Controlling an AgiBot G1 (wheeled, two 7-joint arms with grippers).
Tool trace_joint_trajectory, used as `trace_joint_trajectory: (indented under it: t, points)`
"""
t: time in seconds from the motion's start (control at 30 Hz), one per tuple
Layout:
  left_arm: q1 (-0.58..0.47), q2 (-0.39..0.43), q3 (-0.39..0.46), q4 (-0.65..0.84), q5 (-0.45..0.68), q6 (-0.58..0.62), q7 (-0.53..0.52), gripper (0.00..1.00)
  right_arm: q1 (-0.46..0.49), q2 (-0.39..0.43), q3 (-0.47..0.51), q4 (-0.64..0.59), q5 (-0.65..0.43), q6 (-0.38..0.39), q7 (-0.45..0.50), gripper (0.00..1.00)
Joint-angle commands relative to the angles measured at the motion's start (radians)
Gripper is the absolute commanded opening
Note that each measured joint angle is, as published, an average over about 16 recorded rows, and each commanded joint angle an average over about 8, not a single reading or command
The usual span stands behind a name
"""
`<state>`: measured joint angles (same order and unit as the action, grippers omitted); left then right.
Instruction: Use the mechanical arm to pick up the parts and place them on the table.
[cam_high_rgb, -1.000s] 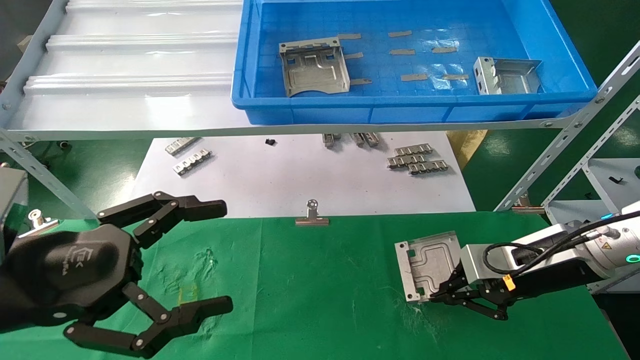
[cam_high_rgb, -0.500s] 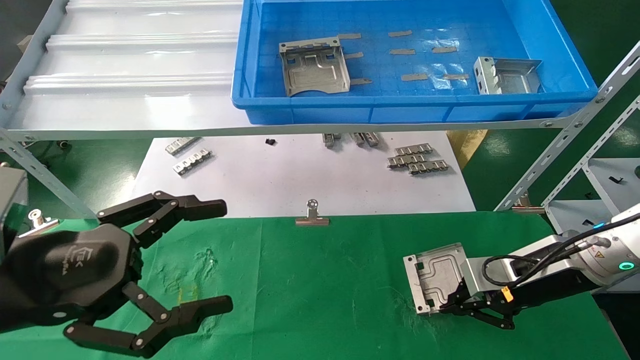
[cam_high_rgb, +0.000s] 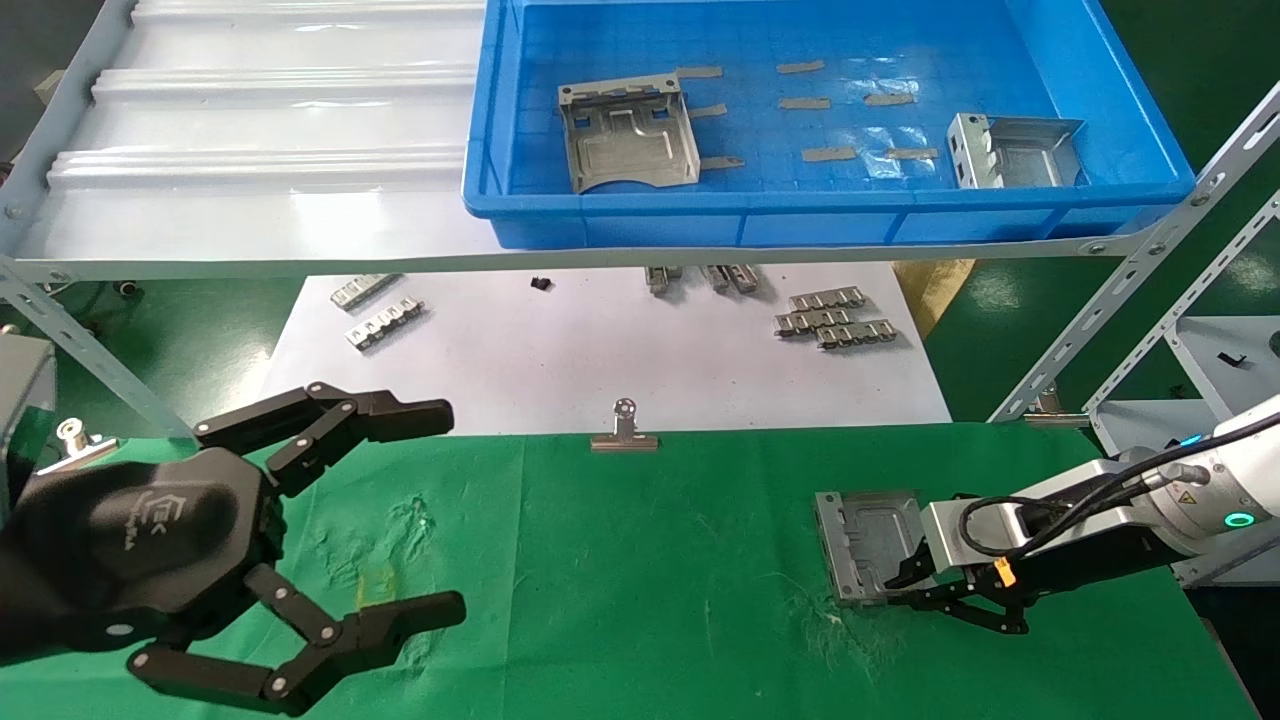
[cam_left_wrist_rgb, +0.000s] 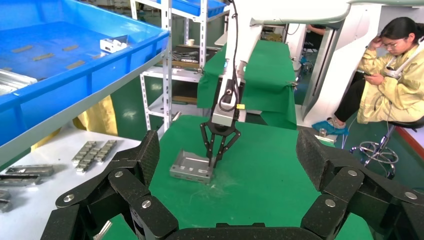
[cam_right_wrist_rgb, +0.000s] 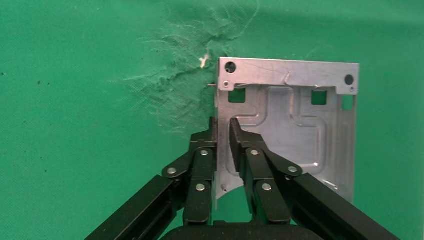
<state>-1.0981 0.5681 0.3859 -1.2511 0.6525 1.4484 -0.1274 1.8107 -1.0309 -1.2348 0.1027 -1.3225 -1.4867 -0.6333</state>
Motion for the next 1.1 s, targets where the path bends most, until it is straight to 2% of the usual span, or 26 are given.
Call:
trace_joint_trajectory:
  t: [0.03, 0.23, 0.47, 0.63, 1.1]
  points:
    - [0.0, 0.0, 0.0, 0.0, 0.0, 0.0, 0.0, 1.0, 0.003, -0.003, -0.004, -0.005, -0.006, 0.006, -0.006, 1.0]
    - [0.0, 0.0, 0.0, 0.0, 0.0, 0.0, 0.0, 1.0, 0.032, 0.016, 0.014, -0.016, 0.021, -0.042, -0.002, 1.0]
    - [0.0, 0.0, 0.0, 0.0, 0.0, 0.0, 0.0, 1.0, 0.036, 0.047, 0.066, -0.036, 0.106, -0.115, 0.063, 1.0]
    - [0.0, 0.0, 0.0, 0.0, 0.0, 0.0, 0.0, 1.0, 0.032, 0.057, 0.082, -0.041, 0.134, -0.124, 0.079, 1.0]
    - [0.0, 0.0, 0.0, 0.0, 0.0, 0.0, 0.0, 1.0, 0.033, 0.048, 0.068, -0.035, 0.111, -0.116, 0.062, 1.0]
